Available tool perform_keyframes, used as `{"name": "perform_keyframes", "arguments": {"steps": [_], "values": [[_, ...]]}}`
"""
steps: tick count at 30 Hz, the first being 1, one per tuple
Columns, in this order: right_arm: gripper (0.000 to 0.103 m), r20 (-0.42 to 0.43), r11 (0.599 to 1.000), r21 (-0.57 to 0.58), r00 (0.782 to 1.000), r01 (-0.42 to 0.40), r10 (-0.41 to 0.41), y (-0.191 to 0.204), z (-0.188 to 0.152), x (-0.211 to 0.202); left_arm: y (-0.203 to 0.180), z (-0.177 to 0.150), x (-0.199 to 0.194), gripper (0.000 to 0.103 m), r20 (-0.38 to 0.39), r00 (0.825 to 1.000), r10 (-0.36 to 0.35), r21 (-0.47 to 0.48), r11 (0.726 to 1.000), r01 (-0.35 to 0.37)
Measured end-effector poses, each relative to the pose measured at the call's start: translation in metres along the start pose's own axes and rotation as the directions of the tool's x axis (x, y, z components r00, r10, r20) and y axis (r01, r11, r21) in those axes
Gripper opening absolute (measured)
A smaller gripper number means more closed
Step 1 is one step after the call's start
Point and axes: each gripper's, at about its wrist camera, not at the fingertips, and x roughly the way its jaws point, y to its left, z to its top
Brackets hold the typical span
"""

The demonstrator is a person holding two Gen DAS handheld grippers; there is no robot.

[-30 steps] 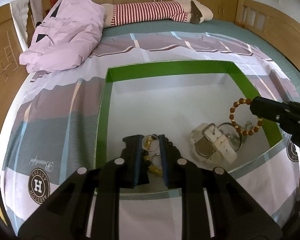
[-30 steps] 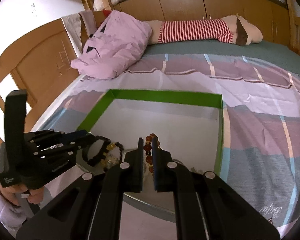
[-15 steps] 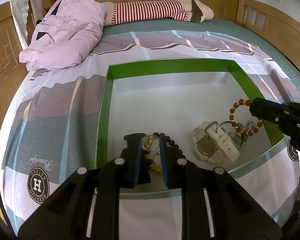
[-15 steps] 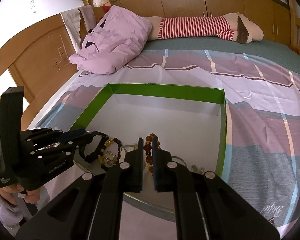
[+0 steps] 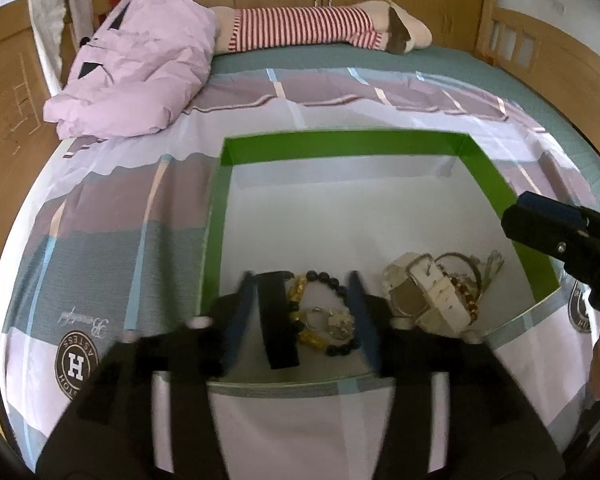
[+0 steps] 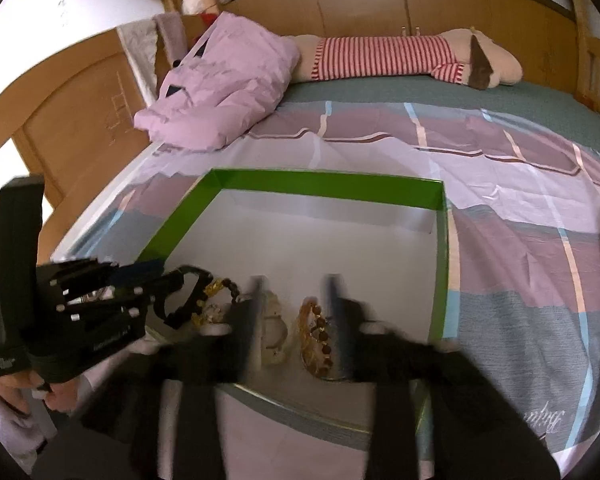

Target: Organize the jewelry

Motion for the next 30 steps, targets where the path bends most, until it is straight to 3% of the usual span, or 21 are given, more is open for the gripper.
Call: {"name": "perform_keyframes", "arguments": {"steps": [3, 4, 5, 7, 9, 15, 22, 30], "values": [[0.054, 0.011, 1.000, 0.022, 1.000, -0.003, 0.003, -0.002, 0.003, -0.006, 0.002, 0.004, -0.014, 0.079, 0.022, 1.000, -0.012, -0.039, 0.999, 0.013], [0.062, 0.022, 1.000, 0.020, 1.000, 0.014, -0.014, -0.002, 0.005, -0.010, 0.002, 0.006, -0.020, 0.088, 0.033, 0.999, -0.010, -0.046, 0.999, 0.011], [0.067, 0.039, 0.999, 0.019, 0.999, 0.035, -0.035, 0.000, 0.006, -0.015, 0.002, 0.007, -0.025, 0.090, 0.042, 0.999, -0.004, -0.048, 0.999, 0.006], [0.092, 0.073, 0.998, 0.023, 0.995, 0.063, -0.065, 0.003, 0.009, -0.026, 0.000, 0.008, -0.035, 0.099, 0.060, 0.998, 0.014, -0.048, 0.999, -0.012], [0.102, 0.112, 0.995, 0.030, 0.989, 0.091, -0.094, 0.005, 0.009, -0.037, -0.003, 0.008, -0.042, 0.101, 0.065, 0.998, 0.026, -0.036, 0.999, -0.024], [0.102, 0.152, 0.963, 0.052, 0.951, 0.266, -0.271, 0.001, 0.008, -0.053, -0.008, 0.007, -0.053, 0.101, 0.081, 0.996, 0.031, -0.027, 0.999, -0.029], [0.102, 0.117, 0.948, -0.005, 0.942, 0.317, -0.314, 0.008, 0.002, -0.056, -0.007, 0.004, -0.061, 0.101, 0.092, 0.995, 0.028, -0.022, 0.999, -0.026], [0.102, 0.100, 0.948, -0.026, 0.944, 0.319, -0.315, 0.017, 0.000, -0.052, -0.009, 0.002, -0.063, 0.101, 0.088, 0.996, 0.020, -0.010, 1.000, -0.019]]}}
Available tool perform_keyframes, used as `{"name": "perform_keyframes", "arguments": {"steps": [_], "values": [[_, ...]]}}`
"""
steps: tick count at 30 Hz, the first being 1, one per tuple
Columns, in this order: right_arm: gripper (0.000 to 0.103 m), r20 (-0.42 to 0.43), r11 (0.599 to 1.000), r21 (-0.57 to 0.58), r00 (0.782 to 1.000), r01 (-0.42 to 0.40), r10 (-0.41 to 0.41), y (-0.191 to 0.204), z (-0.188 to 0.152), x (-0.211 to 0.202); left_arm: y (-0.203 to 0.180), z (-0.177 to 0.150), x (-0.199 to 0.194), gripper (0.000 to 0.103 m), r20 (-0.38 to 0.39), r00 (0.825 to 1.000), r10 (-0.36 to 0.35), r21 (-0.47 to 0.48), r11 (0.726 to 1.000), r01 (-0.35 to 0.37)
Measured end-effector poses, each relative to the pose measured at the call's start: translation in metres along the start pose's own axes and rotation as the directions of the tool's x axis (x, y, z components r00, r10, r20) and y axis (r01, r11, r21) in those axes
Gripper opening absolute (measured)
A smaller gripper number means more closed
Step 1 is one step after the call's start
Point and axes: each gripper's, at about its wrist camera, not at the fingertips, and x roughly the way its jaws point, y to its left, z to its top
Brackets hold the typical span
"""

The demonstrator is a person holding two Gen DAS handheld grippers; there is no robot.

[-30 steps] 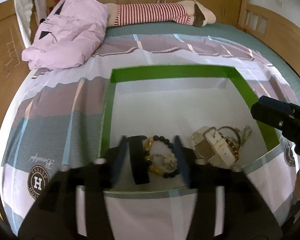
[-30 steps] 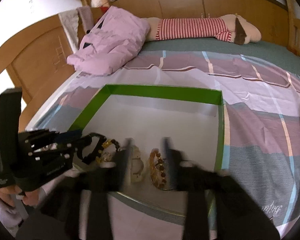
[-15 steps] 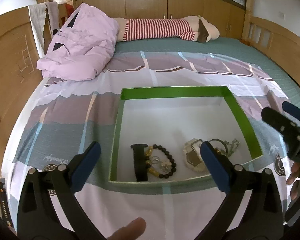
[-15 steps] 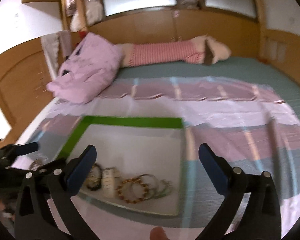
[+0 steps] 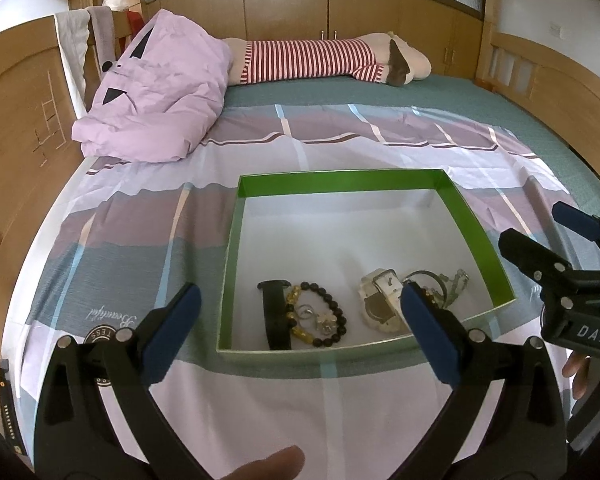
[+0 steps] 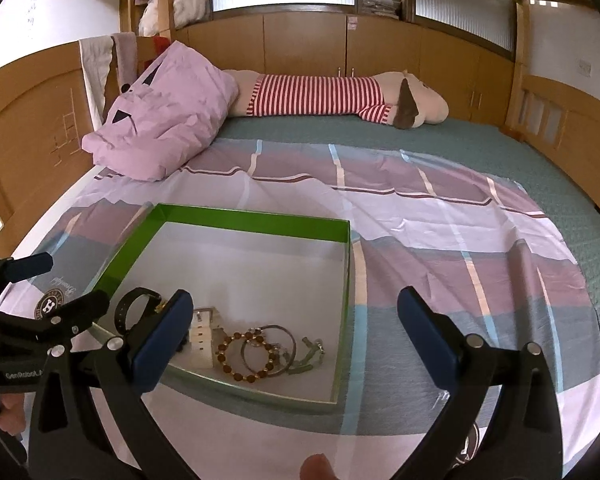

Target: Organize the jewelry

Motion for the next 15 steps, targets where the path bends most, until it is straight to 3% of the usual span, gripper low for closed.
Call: {"name": "perform_keyframes", "arguments": {"steps": [15], "values": [[0.102, -0.006, 1.000, 0.019, 1.000, -0.009, 0.010, -0.0027, 0.0004, 0.0009, -0.0056, -0.0017, 0.0045, 0.101, -0.014, 1.000, -0.004, 0.015, 1.000, 0.004]]}}
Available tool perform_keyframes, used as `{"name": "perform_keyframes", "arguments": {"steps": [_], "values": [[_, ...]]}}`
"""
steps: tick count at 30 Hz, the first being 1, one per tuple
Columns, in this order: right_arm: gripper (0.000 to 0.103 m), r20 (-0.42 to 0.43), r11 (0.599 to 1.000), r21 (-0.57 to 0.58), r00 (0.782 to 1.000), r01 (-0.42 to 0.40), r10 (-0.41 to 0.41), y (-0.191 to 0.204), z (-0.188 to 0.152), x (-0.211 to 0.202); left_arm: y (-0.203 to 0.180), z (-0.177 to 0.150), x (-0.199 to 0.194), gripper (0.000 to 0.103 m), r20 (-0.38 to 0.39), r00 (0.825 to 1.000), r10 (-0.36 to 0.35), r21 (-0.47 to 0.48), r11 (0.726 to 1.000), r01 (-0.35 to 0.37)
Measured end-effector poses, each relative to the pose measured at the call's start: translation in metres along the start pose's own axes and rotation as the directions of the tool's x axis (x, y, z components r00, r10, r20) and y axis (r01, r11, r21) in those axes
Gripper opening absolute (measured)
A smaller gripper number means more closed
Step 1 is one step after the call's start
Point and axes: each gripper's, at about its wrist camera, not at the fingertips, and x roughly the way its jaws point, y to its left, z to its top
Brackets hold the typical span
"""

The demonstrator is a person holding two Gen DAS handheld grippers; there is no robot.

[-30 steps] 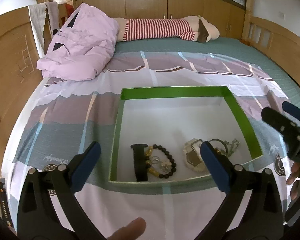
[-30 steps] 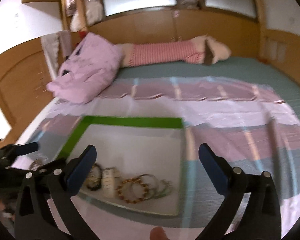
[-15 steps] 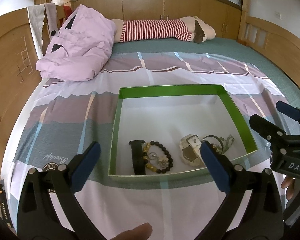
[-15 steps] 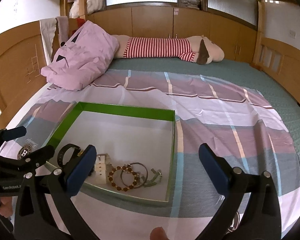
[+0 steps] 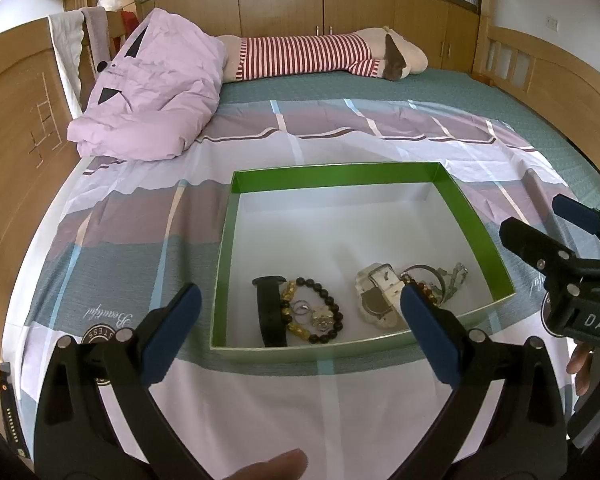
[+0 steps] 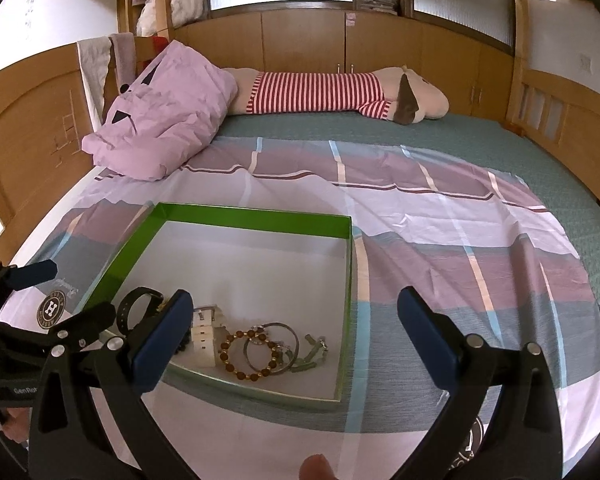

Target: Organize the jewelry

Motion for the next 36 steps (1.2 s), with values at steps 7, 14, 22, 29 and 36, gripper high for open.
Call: {"name": "perform_keyframes", "arguments": {"steps": [7, 14, 22, 29, 36], "values": [[0.102, 0.001, 1.000, 0.003, 1.000, 0.001, -0.001, -0.0005, 0.0001, -0.0010, -0.0006, -0.0002, 0.0002, 0.101, -0.002, 1.000, 0.001, -0.001, 1.000, -0.001], [0.102, 0.003, 1.000, 0.004, 1.000, -0.002, 0.002, -0.0001, -0.0003, -0.0015, -0.0017, -0.0006, 0.0004, 0.101, -0.003, 1.000, 0.001, 0.000, 1.000, -0.001], [0.102, 0.000, 1.000, -0.002, 1.000, -0.006, 0.006, 0.0007, -0.0002, -0.0010, -0.0028, -0.0025, 0.0027, 0.101, -0.008, 1.000, -0.001, 0.006, 1.000, 0.001], [0.102, -0.002, 1.000, -0.002, 1.000, -0.007, 0.007, 0.0007, -0.0003, -0.0009, -0.0030, -0.0030, 0.0038, 0.101, -0.012, 1.000, -0.001, 0.008, 1.000, 0.001], [0.102, -0.002, 1.000, -0.003, 1.000, -0.005, 0.005, 0.0013, -0.0014, -0.0004, -0.0034, -0.0029, 0.0041, 0.101, -0.013, 1.000, -0.001, 0.008, 1.000, 0.001]]}}
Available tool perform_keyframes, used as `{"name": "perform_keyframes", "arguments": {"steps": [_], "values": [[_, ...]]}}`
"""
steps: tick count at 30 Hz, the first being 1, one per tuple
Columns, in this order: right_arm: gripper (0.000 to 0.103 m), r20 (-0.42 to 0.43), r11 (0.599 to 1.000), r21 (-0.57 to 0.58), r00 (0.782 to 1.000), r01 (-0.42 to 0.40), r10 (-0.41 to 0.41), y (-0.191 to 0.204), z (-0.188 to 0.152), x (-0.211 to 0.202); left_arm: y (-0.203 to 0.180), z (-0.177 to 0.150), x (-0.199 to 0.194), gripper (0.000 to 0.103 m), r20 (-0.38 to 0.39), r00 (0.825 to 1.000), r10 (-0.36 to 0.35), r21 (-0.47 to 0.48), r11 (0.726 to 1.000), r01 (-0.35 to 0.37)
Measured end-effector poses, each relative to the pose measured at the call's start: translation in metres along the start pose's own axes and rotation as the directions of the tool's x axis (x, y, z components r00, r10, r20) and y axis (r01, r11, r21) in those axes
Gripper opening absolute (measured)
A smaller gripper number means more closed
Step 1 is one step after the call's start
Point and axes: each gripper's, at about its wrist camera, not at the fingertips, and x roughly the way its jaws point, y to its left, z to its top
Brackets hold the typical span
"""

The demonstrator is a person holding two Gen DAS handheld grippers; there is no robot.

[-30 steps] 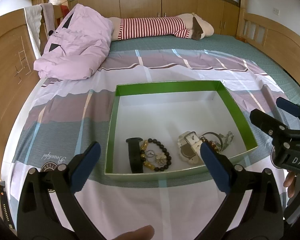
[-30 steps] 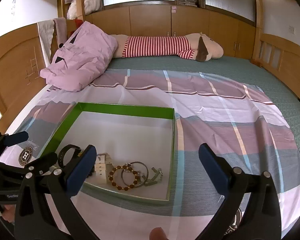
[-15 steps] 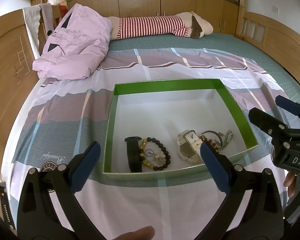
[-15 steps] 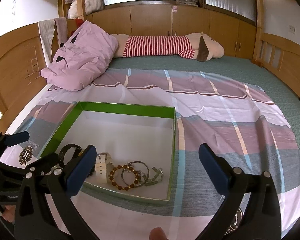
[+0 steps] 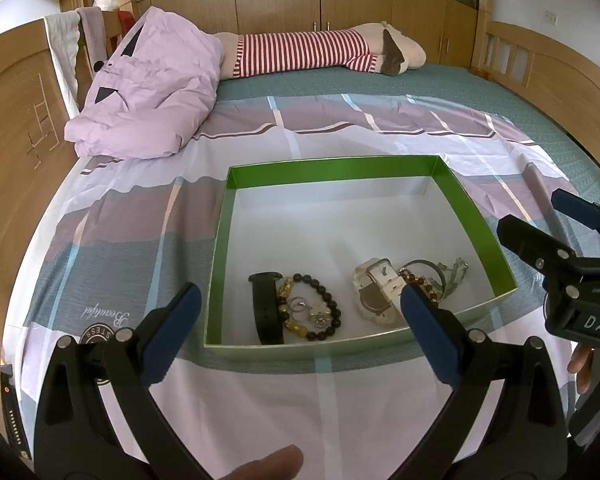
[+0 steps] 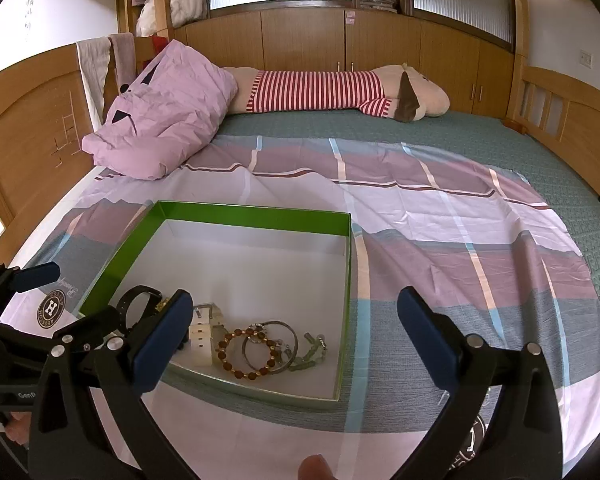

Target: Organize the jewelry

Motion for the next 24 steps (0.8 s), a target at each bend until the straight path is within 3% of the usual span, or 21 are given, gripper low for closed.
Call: {"name": "perform_keyframes", "arguments": {"steps": [21, 24], "values": [[0.102, -0.003, 1.000, -0.006, 1.000, 0.001, -0.001, 0.001, 0.000, 0.003, 0.005, -0.001, -0.001, 0.101, -0.007, 1.000, 0.001, 0.002, 1.000, -0.001], [0.102, 0.019, 0.999, 0.043, 1.000, -0.002, 0.001, -0.011, 0.000, 0.000, 0.016, -0.010, -0.014, 0.101, 0.004, 1.000, 0.001, -0.023, 1.000, -0.001]]}}
